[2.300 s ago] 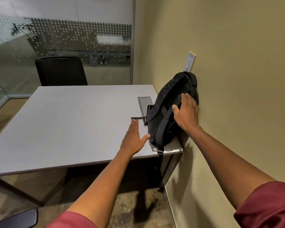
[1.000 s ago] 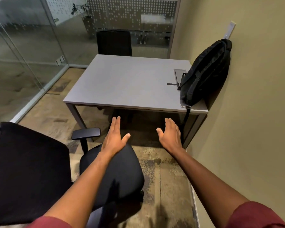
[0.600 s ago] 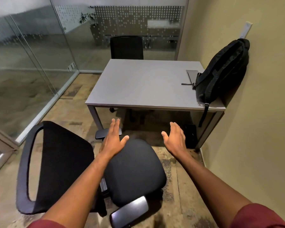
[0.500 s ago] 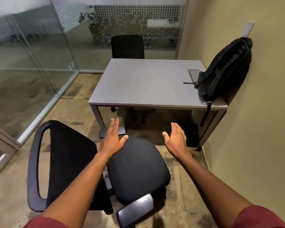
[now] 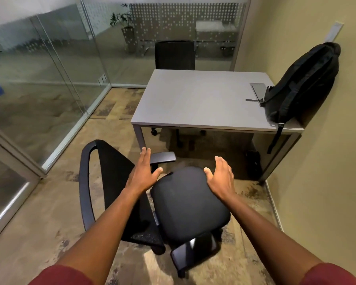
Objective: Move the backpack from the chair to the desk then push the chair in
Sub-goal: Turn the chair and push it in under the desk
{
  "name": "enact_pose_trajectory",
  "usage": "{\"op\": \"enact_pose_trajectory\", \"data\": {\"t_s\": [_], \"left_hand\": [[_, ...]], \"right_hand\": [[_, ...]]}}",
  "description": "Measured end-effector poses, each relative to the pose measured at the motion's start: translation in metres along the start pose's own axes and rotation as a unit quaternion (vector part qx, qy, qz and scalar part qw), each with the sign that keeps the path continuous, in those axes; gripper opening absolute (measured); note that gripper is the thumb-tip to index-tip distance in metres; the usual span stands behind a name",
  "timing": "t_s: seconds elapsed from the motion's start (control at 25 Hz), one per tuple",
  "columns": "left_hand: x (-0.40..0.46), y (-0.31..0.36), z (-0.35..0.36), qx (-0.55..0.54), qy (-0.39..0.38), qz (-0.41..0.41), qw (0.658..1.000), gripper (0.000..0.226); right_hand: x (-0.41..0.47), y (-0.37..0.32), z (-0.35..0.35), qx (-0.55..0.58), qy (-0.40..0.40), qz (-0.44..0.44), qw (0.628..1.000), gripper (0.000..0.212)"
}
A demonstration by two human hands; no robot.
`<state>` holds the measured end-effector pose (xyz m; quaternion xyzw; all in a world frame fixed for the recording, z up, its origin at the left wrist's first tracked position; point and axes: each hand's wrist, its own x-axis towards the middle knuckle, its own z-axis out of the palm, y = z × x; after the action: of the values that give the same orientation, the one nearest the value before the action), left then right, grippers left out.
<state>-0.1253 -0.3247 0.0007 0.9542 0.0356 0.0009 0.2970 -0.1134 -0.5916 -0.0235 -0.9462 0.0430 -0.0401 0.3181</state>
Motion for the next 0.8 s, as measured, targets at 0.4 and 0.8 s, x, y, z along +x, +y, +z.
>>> {"op": "enact_pose_trajectory", "data": {"t_s": [0.4, 0.8], "left_hand": [[0.021, -0.06, -0.045, 0.04, -0.026, 0.037, 0.998, 0.074], [0.099, -0.186, -0.107, 0.161, -0.197, 0.161, 0.953, 0.05]], "right_hand": [[-0.024, -0.049, 0.069, 0.015, -0.038, 0.008, 0.999, 0.065], [-0.068, -0.17, 0.173, 0.043, -0.074, 0.09, 0.992, 0.066]]}}
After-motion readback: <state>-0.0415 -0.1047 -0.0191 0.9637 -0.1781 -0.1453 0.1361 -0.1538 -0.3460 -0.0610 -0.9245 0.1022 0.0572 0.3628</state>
